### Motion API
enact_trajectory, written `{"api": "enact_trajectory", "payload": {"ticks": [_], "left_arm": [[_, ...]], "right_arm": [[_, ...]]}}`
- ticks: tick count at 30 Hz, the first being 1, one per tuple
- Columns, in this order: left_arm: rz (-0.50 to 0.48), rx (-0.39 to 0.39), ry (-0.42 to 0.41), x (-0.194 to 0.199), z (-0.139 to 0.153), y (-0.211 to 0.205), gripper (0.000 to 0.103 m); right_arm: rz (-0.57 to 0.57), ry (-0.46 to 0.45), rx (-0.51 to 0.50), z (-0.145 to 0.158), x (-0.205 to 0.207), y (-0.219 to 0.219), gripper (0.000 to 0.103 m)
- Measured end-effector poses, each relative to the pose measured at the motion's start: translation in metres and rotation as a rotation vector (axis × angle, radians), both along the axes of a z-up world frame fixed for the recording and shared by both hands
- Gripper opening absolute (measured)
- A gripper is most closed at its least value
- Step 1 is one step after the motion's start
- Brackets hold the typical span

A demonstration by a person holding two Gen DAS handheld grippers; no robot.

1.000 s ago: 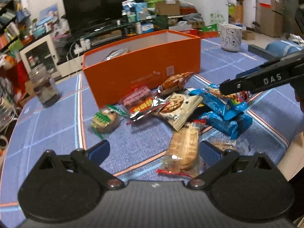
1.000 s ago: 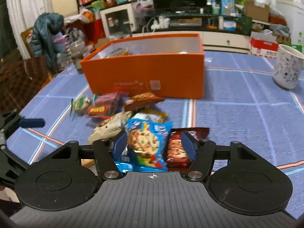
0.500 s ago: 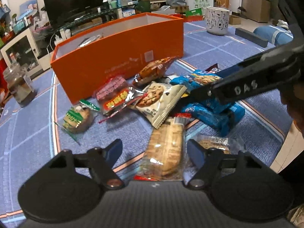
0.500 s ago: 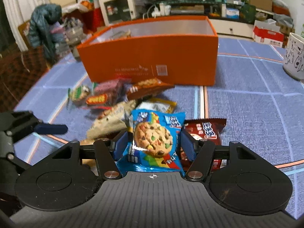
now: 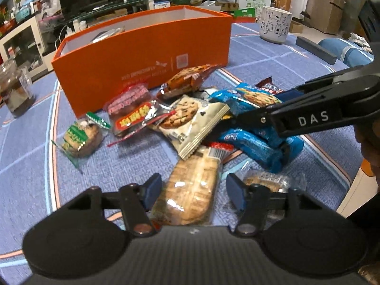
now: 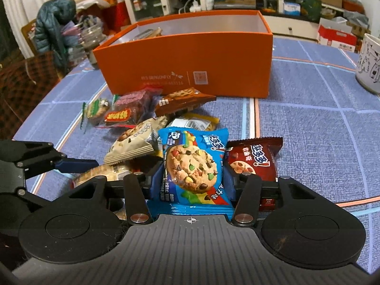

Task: Organize snacks
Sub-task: 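Grasp the bread roll packet with left tool while right grasps blue cookie bag, then lift the bread roll packet with left tool while right holds blue cookie bag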

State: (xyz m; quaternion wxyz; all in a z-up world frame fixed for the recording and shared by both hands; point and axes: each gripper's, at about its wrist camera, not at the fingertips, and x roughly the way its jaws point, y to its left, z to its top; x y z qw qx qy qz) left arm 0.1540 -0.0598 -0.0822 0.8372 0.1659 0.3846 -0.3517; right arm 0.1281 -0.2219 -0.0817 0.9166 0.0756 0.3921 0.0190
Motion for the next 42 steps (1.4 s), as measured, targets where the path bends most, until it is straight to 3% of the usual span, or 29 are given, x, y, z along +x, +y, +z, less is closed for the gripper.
{"api": "enact_trajectory", "payload": {"ticks": [6,16,18,26,42], "left_arm": [[0.003,-0.001,0.027,-0.006,0.001,0.001,0.058],[0.066,-0.026,0.033,-0.005,-0.001,0.0,0.058],[0.072,-0.023,0.032,-0.006,0.0,-0.001,0.047],[0.105,-0.02,0.038,-0.005,0.003,0.0,0.035],[0.157,-0.006,0.004,-0.003,0.01,0.01,0.035]], "right_arm": [[0.002,0.002,0.004,0.0,0.001,0.0,0.038],[-0.031,0.022,0.077,-0.006,0.008,-0.009,0.041],[-0.025,0.024,0.074,-0.005,0.009,-0.007,0.038],[0.0,0.017,0.043,-0.002,0.007,-0.001,0.033],[0.006,-0.012,-0.021,0.005,0.0,0.005,0.032]]}}
